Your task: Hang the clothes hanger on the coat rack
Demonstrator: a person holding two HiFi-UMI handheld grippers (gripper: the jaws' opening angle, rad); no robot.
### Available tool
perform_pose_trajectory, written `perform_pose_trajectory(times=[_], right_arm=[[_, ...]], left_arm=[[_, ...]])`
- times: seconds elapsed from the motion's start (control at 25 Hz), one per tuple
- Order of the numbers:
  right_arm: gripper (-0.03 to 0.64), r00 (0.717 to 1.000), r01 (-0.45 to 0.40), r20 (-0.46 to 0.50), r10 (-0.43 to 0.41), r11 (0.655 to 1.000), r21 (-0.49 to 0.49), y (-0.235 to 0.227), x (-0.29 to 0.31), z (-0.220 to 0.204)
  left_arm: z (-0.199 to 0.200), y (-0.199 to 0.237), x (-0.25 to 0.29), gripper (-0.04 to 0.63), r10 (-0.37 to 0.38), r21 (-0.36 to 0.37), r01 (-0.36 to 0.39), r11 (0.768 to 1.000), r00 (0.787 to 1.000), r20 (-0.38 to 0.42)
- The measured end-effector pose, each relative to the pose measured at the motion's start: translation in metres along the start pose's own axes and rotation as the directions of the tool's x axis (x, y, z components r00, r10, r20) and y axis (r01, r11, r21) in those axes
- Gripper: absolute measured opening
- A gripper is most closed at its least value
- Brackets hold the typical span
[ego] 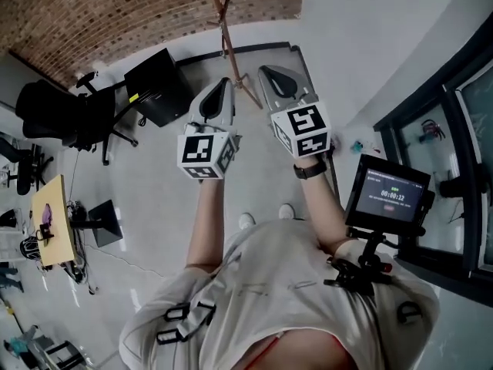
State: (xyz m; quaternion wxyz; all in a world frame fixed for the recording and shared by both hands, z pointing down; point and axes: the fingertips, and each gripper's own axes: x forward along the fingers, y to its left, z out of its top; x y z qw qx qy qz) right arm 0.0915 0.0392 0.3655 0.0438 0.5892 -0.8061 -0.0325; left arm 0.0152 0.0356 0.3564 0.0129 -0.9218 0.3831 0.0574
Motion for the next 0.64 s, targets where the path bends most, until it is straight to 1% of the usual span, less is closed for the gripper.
perform_pose_trajectory(times=[0.24, 0.44, 0.64], right_arm=[[0.006, 0.999, -0.045, 0.008, 0.045, 0.999, -0.021, 0.016, 0.007, 0.010], [0.006, 0.998, -0.065, -0.007, 0.064, 0.998, -0.028, 0.022, 0.007, 0.005], [0.006, 0.996, -0.088, -0.019, 0.088, 0.995, -0.036, 0.052, 0.009, -0.004]], left_arm=[[0.009, 0.005, -0.004, 0.000, 0.000, 0.033, 0.001, 0.999, 1.000, -0.003], [-0.004, 0.012, -0.009, 0.000, 0.027, 0.004, -0.027, 1.000, 0.999, -0.029], [-0.010, 0.022, -0.028, 0.000, 0.027, -0.001, -0.027, 1.000, 0.999, -0.030]])
